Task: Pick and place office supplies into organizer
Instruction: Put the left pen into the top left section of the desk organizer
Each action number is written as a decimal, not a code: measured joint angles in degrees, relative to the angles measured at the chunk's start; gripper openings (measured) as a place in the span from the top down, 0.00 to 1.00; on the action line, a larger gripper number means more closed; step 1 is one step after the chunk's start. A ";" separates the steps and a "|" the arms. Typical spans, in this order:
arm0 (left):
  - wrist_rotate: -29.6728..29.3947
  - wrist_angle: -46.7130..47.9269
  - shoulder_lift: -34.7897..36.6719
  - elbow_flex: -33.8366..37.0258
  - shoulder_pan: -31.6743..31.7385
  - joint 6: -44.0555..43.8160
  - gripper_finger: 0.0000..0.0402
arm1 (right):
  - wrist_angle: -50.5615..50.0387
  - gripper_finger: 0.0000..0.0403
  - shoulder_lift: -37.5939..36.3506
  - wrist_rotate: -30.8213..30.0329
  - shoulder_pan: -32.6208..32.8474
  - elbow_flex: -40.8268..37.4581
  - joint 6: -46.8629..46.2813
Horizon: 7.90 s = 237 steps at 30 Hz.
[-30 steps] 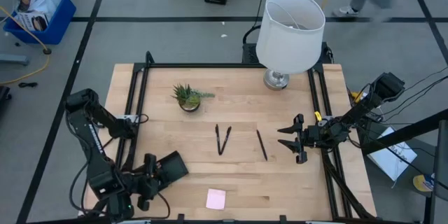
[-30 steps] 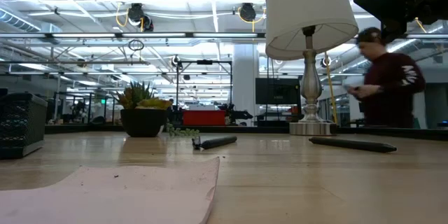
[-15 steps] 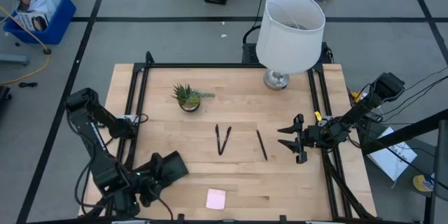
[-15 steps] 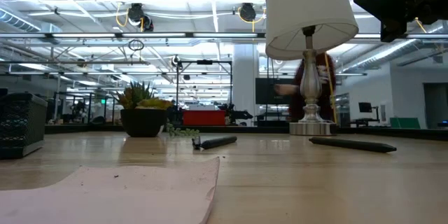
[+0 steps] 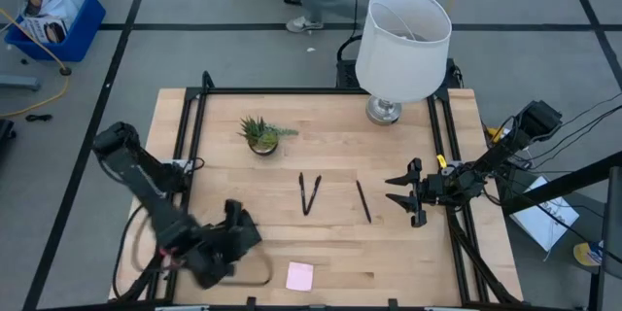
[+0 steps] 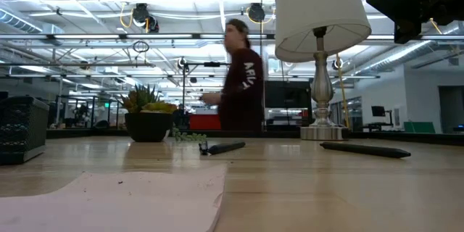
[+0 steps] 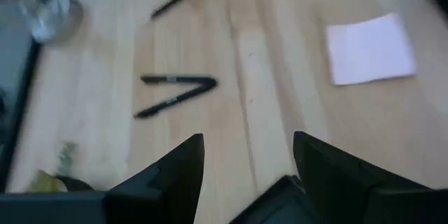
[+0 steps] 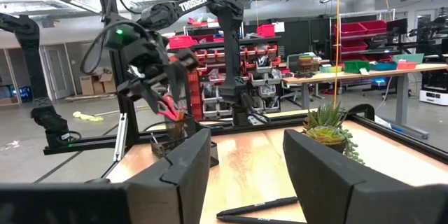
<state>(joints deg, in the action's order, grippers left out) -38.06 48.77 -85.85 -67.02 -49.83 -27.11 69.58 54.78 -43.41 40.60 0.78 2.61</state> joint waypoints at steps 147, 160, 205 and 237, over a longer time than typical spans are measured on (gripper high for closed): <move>36.31 1.11 -34.51 -17.82 50.52 -58.79 0.84 | -2.58 0.56 -0.02 0.01 0.00 0.00 0.00; 31.99 1.08 -34.00 -17.73 48.61 -58.89 0.88 | -2.57 0.56 -0.02 0.00 0.00 0.00 0.01; -9.34 16.46 -8.35 -17.92 6.40 -51.41 0.89 | -2.58 0.56 0.00 0.00 0.00 0.00 0.00; -29.04 16.44 15.10 10.23 -20.27 -61.84 0.88 | -2.59 0.56 0.00 0.01 0.00 0.00 0.00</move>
<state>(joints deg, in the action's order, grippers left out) -67.09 65.21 -70.75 -56.79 -70.11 -88.95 66.99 54.78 -43.40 40.60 0.78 2.61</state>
